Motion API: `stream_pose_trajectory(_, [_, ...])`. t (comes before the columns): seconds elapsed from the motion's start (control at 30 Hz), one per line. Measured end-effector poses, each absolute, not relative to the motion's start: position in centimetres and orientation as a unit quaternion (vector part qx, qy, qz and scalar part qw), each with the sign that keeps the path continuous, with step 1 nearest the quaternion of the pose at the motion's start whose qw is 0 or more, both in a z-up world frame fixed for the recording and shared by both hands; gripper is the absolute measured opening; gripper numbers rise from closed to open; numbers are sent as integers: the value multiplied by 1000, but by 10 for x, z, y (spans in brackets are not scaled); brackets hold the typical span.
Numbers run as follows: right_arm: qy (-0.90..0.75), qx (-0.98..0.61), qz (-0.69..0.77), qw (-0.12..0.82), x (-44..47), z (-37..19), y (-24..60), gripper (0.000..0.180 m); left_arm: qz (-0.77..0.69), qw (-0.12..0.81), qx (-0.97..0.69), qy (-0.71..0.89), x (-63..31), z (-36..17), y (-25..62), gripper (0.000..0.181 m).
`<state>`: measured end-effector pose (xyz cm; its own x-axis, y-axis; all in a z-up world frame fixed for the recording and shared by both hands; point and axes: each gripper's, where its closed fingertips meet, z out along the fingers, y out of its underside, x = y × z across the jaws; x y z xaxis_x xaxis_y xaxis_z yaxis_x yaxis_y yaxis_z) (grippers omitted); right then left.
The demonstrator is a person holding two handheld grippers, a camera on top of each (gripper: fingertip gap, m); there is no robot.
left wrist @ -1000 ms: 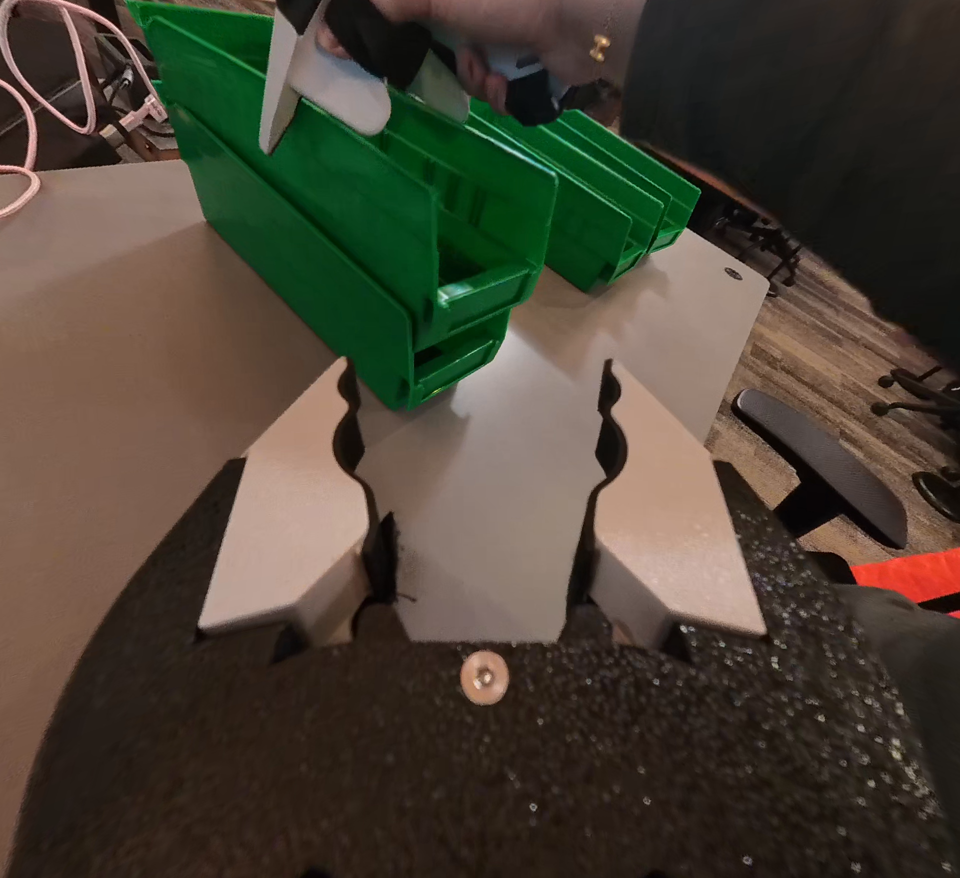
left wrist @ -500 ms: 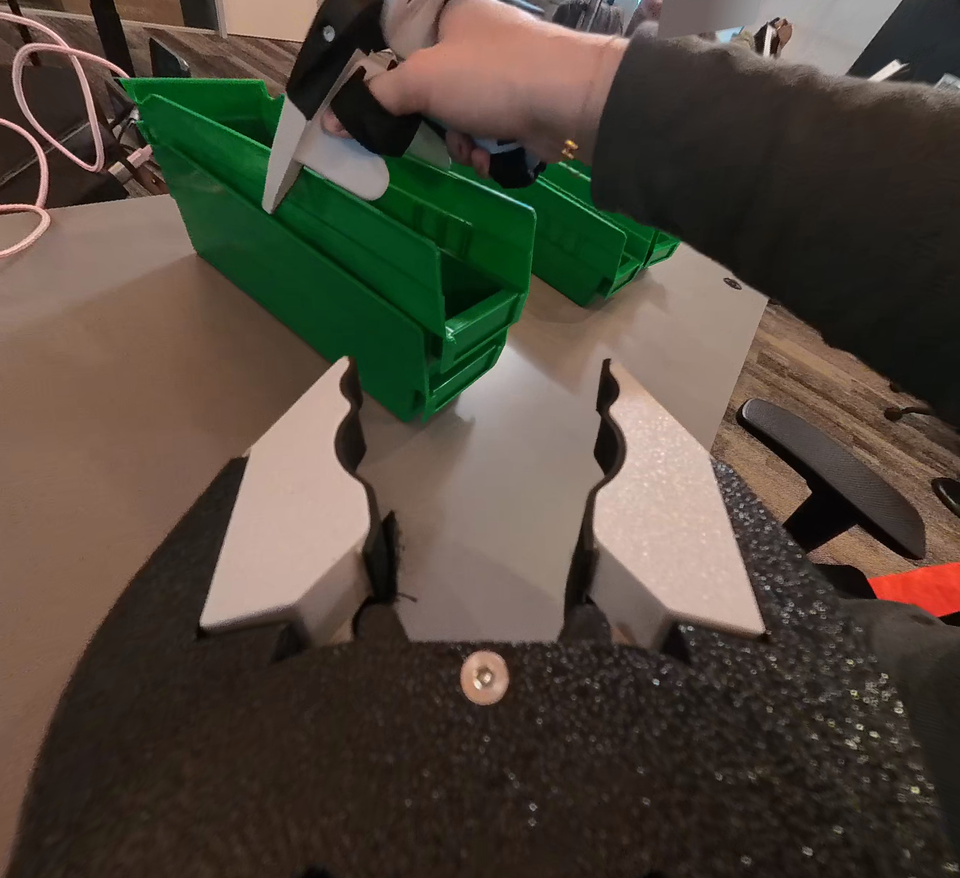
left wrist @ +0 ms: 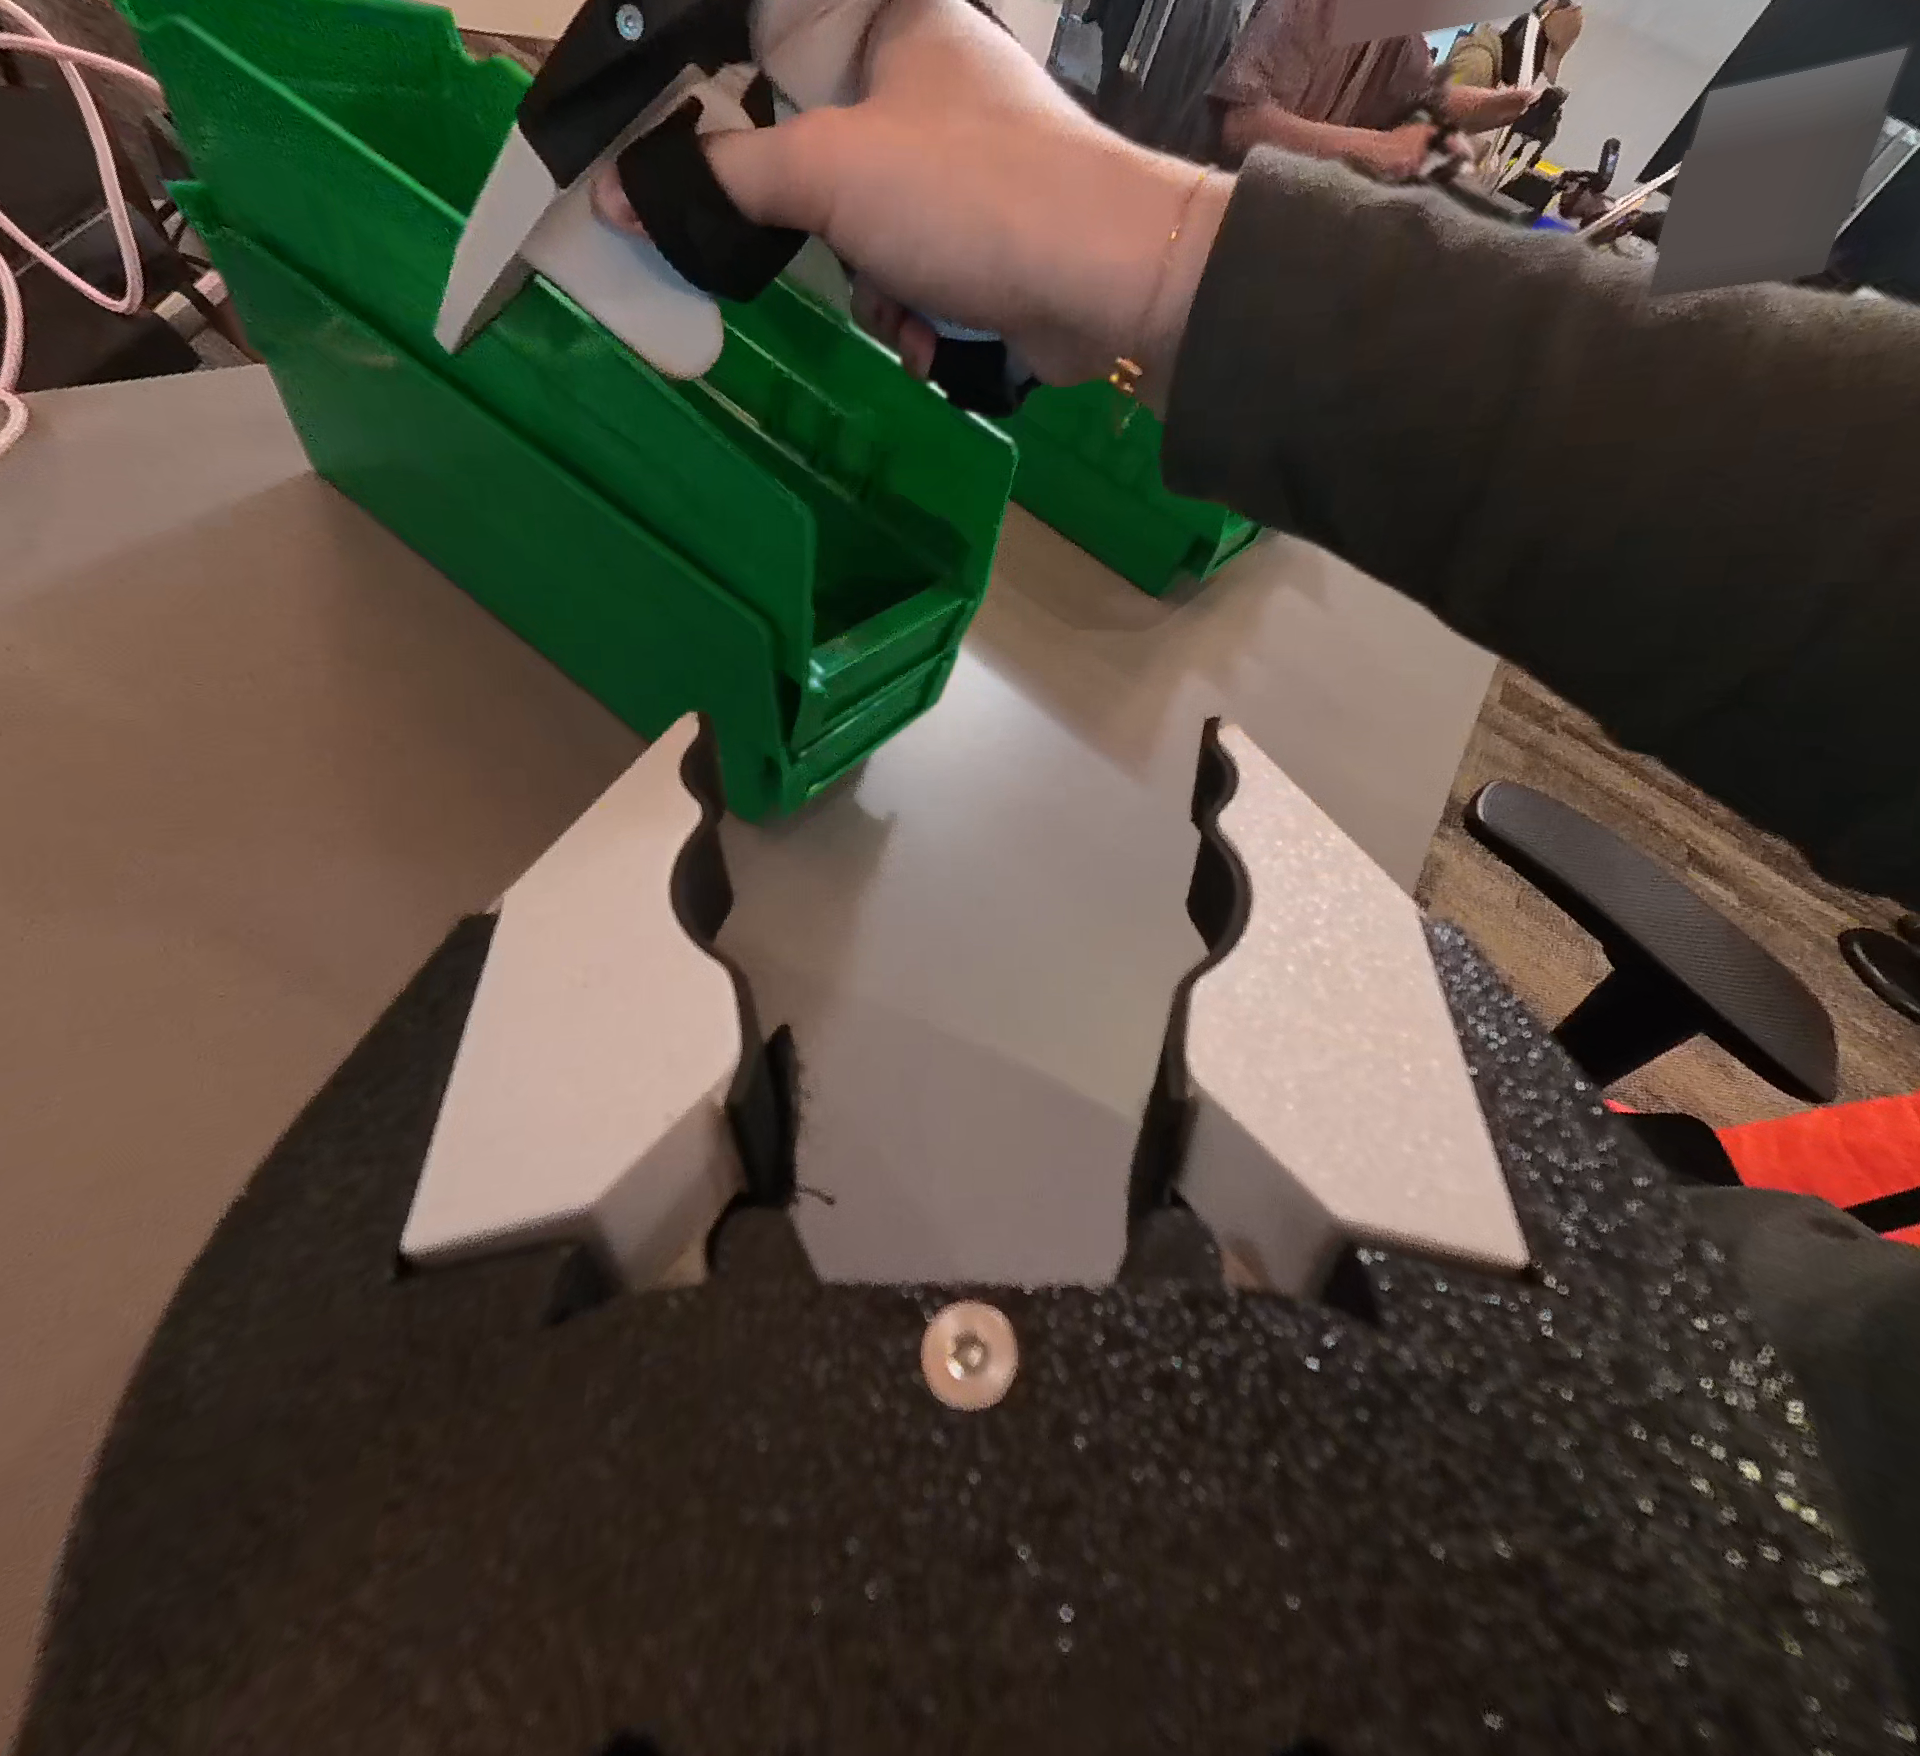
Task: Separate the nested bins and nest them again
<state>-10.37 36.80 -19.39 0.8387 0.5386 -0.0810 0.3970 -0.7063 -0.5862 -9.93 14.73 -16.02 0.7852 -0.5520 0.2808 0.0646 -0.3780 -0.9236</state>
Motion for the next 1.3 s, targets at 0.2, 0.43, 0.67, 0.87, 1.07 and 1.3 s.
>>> stream_pose_trajectory(0.2, [-269, -923, 115, 249, -101, -213, 363, 128, -289, 533, -780, 154, -101, -162, 148, 89])
stream_pose_trajectory(0.43, [-331, -875, 256, 242, -110, -149, 337, 155, -288, 532, -782, 148, -106, -163, 148, 91])
stream_pose_trajectory(0.67, [-313, -892, 162, 284, 39, -114, 392, 146, -293, 538, -778, 138, -111, -160, 147, 92])
stream_pose_trajectory(0.87, [-224, -943, 109, 222, 153, -172, 417, 130, -291, 534, -782, 139, -109, -162, 148, 92])
stream_pose_trajectory(1.07, [-190, -962, 66, 186, 199, -220, 426, 155, -288, 525, -789, 137, -108, -168, 151, 92])
stream_pose_trajectory(1.3, [-172, -974, 61, 132, 208, -251, 421, 133, -288, 518, -793, 139, -107, -173, 153, 92])
